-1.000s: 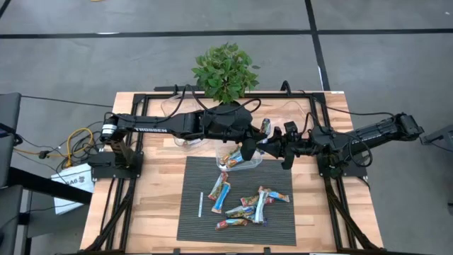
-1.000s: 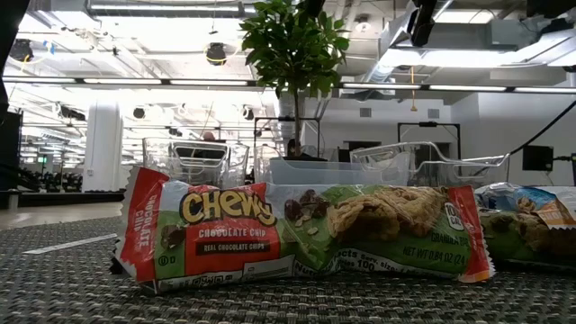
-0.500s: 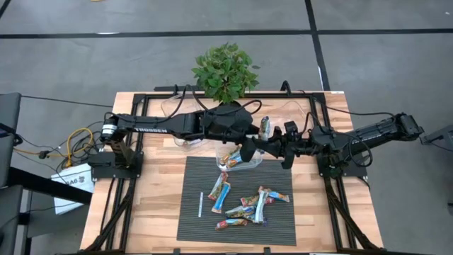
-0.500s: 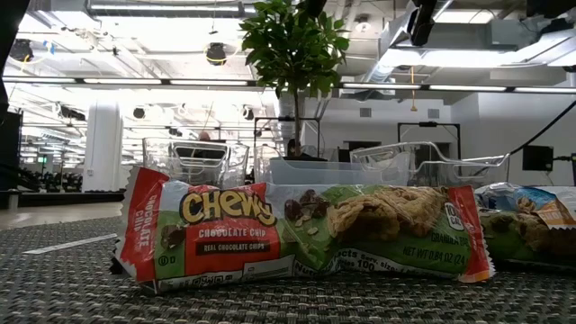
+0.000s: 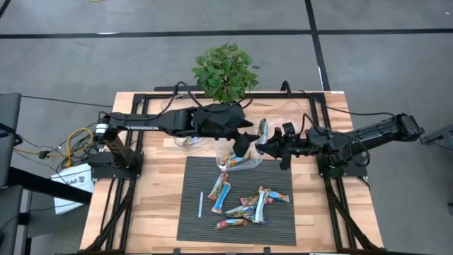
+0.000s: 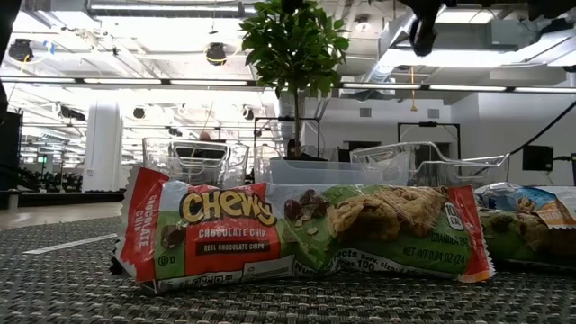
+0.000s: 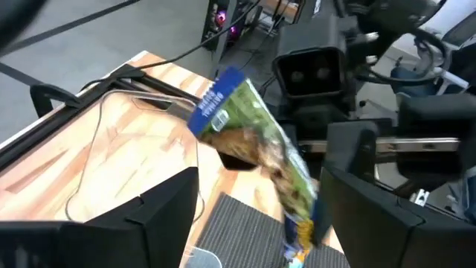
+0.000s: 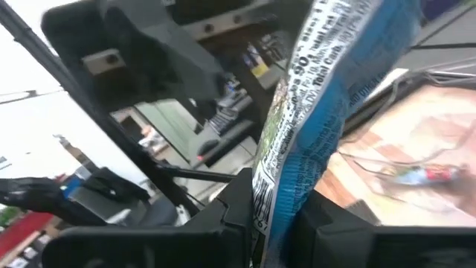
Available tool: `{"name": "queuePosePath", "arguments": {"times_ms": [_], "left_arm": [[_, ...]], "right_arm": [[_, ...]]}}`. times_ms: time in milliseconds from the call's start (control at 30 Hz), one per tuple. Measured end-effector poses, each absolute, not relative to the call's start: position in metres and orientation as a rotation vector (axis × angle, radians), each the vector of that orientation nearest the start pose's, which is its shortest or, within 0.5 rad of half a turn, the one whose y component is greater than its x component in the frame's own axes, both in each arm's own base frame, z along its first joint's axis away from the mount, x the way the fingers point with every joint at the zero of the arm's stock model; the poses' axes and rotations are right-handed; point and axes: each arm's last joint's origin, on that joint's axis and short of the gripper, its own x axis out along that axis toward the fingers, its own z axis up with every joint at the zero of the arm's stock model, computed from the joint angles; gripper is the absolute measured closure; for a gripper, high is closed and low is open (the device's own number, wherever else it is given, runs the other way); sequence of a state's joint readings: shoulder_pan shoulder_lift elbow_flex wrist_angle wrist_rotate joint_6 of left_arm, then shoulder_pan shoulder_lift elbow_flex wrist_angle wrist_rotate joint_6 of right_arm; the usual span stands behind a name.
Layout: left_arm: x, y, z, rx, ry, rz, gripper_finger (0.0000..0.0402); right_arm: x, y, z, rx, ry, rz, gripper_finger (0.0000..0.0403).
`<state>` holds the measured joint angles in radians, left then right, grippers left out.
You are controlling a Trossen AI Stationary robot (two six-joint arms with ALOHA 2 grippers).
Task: Pick and place Granola Bars by type
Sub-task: Put the violet granola bar into the right transparent bin
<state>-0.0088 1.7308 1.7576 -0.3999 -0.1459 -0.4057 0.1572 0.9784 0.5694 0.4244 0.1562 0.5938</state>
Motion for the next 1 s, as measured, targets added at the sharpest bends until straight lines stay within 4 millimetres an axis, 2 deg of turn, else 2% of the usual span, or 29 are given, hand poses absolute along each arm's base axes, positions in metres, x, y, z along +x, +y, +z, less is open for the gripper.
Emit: {"name": "queuePosePath", "arguments": {"times_ms": [333, 567, 1000], "left_arm": [[0.376, -0.008, 0.409, -0.404, 0.355, 0.218, 0.0127], [0.374, -0.015, 0.406, -0.396, 0.394, 0.21, 0.0127], [0.371, -0.015, 0.401, -0.399, 0.452, 0.228, 0.0127]], "right_arm": [[0.201, 0.005, 0.274, 0.577, 0.113, -0.149, 0.0369], [0.182, -0.014, 0.261, 0.567, 0.277, -0.302, 0.0368], [0.15, -0.041, 0.243, 0.527, 0.508, -0.535, 0.0366]]}}
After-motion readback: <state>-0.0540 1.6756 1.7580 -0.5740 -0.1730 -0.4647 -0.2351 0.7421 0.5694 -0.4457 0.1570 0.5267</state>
